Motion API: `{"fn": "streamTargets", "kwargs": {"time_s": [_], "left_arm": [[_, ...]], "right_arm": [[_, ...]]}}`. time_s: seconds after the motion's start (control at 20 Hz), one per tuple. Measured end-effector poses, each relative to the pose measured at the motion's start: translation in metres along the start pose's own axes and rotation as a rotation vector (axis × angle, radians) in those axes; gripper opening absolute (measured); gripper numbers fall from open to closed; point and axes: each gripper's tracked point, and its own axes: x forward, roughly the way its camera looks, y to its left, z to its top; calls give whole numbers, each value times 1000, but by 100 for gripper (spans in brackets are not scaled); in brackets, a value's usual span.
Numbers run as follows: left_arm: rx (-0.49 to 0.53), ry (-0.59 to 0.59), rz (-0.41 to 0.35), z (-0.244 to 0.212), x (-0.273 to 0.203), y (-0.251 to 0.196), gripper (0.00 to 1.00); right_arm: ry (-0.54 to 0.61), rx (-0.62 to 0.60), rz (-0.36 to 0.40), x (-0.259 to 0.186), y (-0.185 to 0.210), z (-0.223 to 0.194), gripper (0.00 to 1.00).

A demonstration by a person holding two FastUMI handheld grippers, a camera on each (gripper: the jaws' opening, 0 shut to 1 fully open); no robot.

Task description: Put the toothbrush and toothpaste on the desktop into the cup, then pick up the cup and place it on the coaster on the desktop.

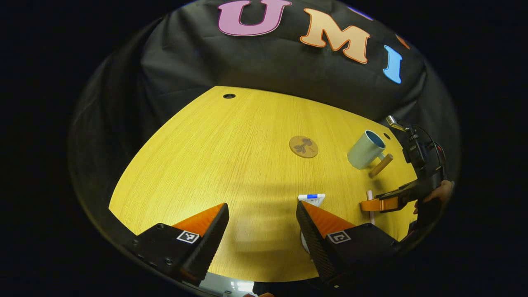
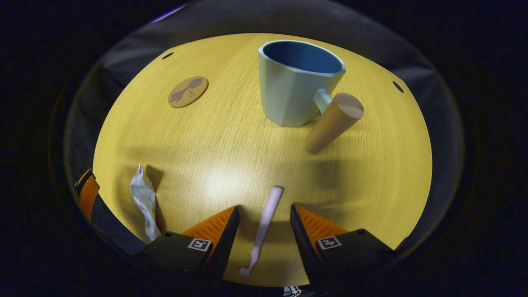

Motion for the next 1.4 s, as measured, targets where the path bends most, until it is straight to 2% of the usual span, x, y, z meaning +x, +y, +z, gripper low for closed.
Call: {"fn": "streamTargets", "kwargs": {"time_s": [0.15,0.3,0.35,0.4,0.5,0.55,0.6,0.65,0.7,0.8,0.9,1.0,1.05,1.4], "left_arm": [[-3,9,-5,-1,0,0,95],[-4,19,-11,-1,-1,-2,96],[-6,23,-12,0,-1,-2,96],[-6,27,-13,-1,-1,-3,96],[-1,34,-18,0,-1,-4,96],[3,39,-21,0,-2,-5,96],[4,45,-28,1,-3,-8,96],[3,50,-38,1,-3,-12,96],[1,58,-45,-3,1,-20,96],[-4,78,-65,-4,5,-30,96],[-5,110,-88,-6,8,-43,96],[-2,151,-106,-11,12,-52,95],[2,177,-115,-14,14,-57,95],[10,363,-110,-33,39,-72,92]], "right_arm": [[12,16,9,0,5,0,66],[24,32,6,-2,5,1,60],[29,44,2,1,4,1,54],[35,55,0,3,3,1,41],[38,65,2,1,2,2,27],[42,60,7,1,1,1,26],[48,59,11,1,2,2,17],[47,48,18,1,2,1,14],[47,41,24,0,2,1,14],[34,18,30,0,2,0,7],[13,-6,28,-2,3,1,10],[-4,-17,36,-1,3,2,4],[-12,-23,45,-1,3,1,7],[-95,16,105,-23,-4,-1,4]]}}
